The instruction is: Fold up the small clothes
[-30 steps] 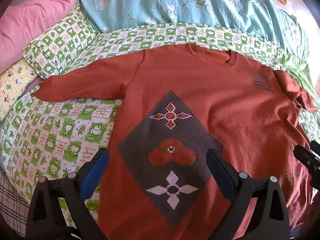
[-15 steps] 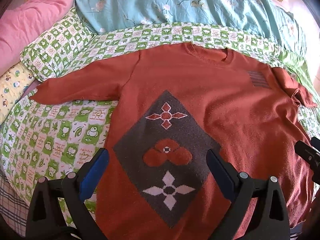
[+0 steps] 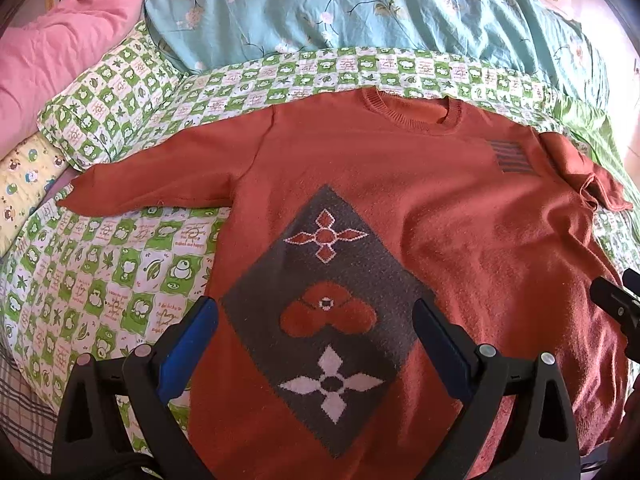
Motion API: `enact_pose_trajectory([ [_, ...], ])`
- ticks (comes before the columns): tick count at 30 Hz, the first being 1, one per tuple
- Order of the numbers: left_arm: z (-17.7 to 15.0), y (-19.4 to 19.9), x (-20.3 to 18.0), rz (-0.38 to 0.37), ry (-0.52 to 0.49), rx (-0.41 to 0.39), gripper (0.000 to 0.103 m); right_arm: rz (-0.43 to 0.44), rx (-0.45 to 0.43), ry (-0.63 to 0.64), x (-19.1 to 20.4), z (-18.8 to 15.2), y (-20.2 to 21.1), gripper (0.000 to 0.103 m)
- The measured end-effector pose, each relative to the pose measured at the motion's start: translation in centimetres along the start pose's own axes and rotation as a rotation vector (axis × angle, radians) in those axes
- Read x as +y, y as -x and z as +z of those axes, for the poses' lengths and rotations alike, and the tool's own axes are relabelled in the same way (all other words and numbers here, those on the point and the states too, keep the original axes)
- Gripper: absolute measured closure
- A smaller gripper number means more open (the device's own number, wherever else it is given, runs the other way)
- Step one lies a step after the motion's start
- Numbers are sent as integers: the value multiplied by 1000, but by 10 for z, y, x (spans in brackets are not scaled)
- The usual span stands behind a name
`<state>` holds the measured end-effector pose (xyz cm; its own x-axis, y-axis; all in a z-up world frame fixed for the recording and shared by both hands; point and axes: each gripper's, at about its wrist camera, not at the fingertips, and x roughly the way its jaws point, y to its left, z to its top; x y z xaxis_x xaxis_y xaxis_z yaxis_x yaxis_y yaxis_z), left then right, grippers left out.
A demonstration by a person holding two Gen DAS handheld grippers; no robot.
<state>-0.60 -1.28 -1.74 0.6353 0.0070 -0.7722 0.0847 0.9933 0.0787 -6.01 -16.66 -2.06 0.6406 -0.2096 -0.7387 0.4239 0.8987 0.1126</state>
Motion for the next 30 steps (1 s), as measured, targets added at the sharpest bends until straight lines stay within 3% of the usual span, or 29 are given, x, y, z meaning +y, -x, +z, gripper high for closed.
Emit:
enact_pose_trajectory([
  [30,9,-14,-5,6,-10,22,4,35,1,-43,-18,8,-5,0],
])
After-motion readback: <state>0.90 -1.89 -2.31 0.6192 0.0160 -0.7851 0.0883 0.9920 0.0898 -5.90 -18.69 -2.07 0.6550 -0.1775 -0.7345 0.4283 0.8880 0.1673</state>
